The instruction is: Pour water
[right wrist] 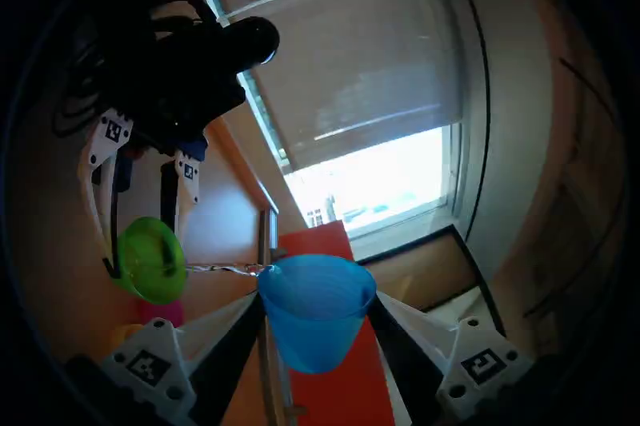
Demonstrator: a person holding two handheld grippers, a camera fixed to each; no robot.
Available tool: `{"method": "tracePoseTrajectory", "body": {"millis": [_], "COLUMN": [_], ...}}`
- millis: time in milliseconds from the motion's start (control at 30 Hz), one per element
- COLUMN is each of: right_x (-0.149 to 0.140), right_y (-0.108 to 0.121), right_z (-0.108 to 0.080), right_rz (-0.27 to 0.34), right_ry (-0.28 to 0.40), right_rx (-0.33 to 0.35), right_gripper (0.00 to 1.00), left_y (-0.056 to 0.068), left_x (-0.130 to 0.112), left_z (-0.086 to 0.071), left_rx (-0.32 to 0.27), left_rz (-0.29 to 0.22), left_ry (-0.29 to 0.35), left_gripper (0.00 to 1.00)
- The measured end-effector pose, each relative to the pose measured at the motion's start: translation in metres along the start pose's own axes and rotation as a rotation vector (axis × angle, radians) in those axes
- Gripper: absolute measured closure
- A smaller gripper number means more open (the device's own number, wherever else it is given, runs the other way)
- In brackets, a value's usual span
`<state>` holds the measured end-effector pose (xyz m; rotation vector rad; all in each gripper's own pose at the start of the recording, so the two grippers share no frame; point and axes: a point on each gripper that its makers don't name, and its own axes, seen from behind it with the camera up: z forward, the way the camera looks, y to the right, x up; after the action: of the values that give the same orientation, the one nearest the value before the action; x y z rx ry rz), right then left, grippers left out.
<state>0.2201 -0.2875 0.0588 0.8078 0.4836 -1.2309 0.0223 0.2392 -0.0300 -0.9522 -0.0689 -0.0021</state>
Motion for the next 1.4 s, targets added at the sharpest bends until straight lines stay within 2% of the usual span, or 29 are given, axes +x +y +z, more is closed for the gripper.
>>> {"method": "tracePoseTrajectory", "body": {"millis": [1400], "right_x": [0.0029], "right_y": [0.0031], "right_z": [-0.0029], "right_rz": [-0.121], "right_ry": [0.016], "right_rx": [-0.002], "right_gripper": [0.10], "left_y": [0.0017], "left_x": [0.0026], "left_z": [0.0016], "left_rx": [-0.006], "left_rz": [0.010], "left_ry": [-0.001], "left_gripper": [0.14]}}
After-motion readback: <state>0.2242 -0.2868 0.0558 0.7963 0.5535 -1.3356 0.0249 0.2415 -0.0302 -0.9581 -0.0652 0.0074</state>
